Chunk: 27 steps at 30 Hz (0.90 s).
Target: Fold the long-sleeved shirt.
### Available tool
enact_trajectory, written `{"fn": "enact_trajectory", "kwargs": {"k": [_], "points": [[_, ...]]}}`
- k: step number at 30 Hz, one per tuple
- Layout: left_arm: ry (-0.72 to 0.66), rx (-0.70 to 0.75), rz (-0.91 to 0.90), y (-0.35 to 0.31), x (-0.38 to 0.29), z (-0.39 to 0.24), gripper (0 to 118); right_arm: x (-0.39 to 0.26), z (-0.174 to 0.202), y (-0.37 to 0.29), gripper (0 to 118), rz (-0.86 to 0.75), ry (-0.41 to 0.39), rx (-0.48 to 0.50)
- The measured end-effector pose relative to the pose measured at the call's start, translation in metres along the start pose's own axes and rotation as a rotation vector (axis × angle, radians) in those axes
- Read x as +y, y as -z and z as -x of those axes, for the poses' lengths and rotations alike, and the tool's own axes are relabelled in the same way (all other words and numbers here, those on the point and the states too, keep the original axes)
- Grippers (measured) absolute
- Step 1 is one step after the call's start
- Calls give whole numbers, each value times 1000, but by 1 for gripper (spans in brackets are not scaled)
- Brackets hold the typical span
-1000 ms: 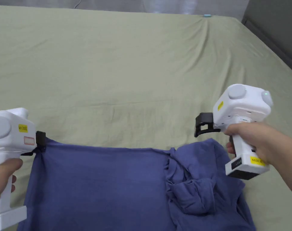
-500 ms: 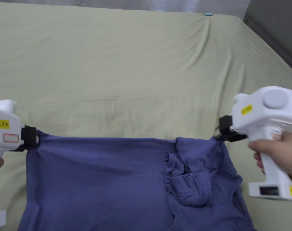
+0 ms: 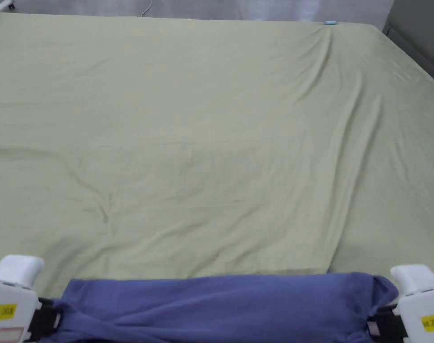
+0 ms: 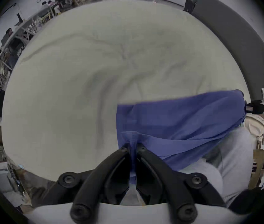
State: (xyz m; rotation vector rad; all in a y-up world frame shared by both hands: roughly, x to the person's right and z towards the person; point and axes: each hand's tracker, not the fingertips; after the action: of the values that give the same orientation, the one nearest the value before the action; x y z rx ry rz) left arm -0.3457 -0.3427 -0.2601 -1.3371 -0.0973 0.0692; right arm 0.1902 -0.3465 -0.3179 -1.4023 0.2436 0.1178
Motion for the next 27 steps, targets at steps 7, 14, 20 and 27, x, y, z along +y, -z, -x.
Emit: {"fn": "enact_trajectory", "kwargs": {"k": [7,14,20,27], "points": [[31,59,61,40,-14,-7,0,1,6,37,5,43,-29,-53],[-61,44,33,38,-11,4,27,11,1,35,21,69,49,-49],[-267,-39,-279,-52,-11,8,118,8,8,-47,108,-175,75,-91],[-155,-59,-147,-33,-22,-22,12,9,18,-66,80,-306,125,77]]}}
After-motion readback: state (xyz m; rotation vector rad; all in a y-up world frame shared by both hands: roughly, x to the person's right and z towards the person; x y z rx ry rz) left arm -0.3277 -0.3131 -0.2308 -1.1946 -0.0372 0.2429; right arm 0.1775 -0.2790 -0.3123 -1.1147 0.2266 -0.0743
